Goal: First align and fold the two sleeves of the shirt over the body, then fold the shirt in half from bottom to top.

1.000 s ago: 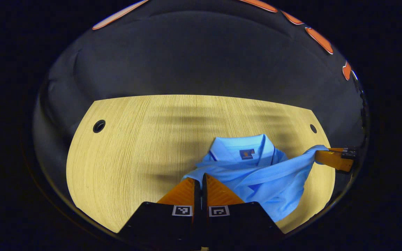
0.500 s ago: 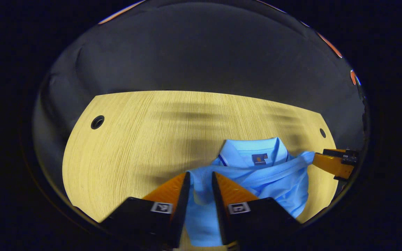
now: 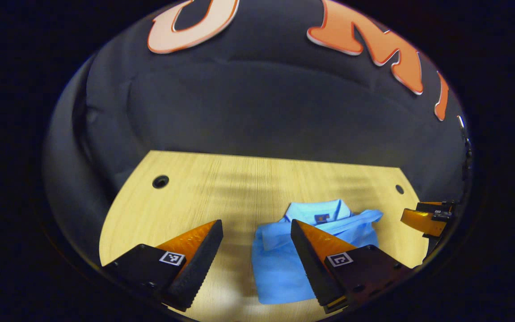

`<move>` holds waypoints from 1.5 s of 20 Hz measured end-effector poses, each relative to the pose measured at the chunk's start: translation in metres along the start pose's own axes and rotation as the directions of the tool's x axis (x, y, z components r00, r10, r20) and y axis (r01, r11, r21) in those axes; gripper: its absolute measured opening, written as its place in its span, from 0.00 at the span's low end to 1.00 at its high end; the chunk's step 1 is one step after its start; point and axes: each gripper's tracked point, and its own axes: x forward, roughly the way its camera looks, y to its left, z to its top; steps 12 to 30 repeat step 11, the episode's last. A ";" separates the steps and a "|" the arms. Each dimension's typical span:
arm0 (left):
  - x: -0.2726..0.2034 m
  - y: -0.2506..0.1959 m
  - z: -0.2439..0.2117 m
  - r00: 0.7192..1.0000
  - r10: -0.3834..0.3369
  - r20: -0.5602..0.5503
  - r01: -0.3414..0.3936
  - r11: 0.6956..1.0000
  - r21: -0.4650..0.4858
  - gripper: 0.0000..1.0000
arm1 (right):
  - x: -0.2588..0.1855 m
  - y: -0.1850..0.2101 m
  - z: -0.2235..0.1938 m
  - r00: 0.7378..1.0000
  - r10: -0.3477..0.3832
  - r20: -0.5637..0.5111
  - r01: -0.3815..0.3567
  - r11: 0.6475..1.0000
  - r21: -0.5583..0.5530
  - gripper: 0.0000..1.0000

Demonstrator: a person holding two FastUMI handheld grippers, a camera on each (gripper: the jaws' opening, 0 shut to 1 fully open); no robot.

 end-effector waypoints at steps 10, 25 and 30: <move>-0.135 -0.011 0.090 0.898 -0.042 0.439 -0.004 0.995 0.102 0.99 | -0.129 0.038 0.065 0.907 -0.004 0.421 0.014 1.000 -0.020 0.98; -0.147 -0.011 0.093 0.887 -0.051 0.459 0.004 0.995 0.102 0.99 | -0.138 0.039 0.068 0.895 -0.004 0.446 0.010 1.000 -0.011 0.98; -0.147 -0.011 0.093 0.887 -0.051 0.459 0.004 0.995 0.102 0.99 | -0.138 0.039 0.068 0.895 -0.004 0.446 0.010 1.000 -0.011 0.98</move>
